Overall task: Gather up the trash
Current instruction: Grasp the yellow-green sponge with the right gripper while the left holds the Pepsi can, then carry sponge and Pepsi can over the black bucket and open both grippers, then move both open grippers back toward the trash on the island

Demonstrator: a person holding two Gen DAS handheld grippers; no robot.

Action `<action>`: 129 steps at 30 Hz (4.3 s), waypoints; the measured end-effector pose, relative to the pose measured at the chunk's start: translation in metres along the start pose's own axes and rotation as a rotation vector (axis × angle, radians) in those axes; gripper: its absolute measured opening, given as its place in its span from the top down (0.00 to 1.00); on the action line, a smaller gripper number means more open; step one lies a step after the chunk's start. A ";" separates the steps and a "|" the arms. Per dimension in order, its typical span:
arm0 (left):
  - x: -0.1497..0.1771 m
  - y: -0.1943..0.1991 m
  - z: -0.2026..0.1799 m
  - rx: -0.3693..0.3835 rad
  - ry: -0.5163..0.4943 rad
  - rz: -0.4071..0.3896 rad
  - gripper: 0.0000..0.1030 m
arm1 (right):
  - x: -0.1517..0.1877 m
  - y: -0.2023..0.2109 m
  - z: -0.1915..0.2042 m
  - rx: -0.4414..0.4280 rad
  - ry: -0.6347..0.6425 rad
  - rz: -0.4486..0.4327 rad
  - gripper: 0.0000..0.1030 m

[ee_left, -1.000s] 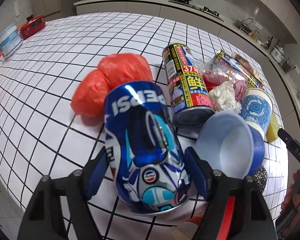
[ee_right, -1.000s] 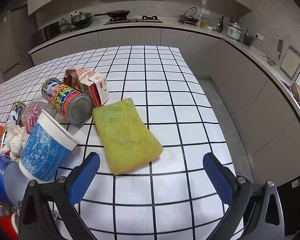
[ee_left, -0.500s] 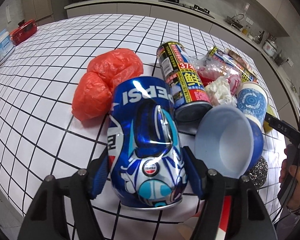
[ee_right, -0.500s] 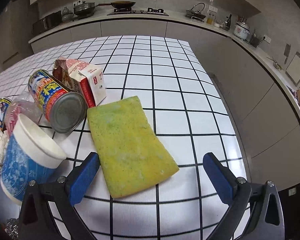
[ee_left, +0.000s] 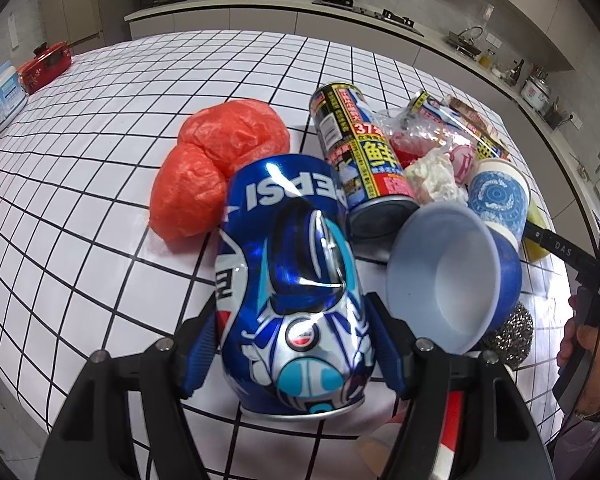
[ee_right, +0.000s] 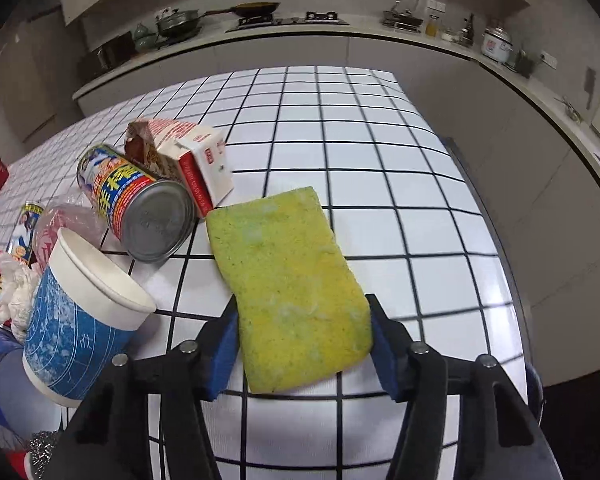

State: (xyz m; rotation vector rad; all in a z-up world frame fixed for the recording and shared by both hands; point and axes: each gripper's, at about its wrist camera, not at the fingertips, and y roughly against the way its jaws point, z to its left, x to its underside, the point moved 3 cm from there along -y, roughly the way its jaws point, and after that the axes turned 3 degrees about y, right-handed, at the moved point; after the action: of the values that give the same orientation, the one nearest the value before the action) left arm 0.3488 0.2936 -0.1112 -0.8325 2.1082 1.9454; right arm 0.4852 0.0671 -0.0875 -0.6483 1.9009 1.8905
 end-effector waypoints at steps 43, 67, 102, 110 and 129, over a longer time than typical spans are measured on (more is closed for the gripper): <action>0.006 0.001 -0.004 -0.021 -0.004 -0.028 0.34 | 0.037 0.024 -0.030 0.058 -0.069 -0.001 0.43; 0.032 0.115 -0.043 0.032 -0.036 -0.317 0.34 | 0.053 0.114 -0.073 -0.048 -0.098 -0.174 0.51; 0.178 -0.026 -0.457 0.263 -0.446 0.134 0.32 | 0.219 0.039 -0.387 -0.012 -0.319 0.133 0.22; 0.192 -0.066 -0.470 0.129 -0.469 0.235 0.32 | 0.226 0.072 -0.430 0.015 -0.385 0.081 0.22; 0.116 0.107 -0.359 0.217 -0.334 -0.073 0.27 | 0.160 0.142 -0.322 -0.086 -0.263 -0.101 0.22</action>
State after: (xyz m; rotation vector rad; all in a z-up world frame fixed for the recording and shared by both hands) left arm 0.2905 -0.0832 -0.0206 -0.4957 2.0096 1.6463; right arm 0.2899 -0.2650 -0.0548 -0.4830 1.6025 1.8973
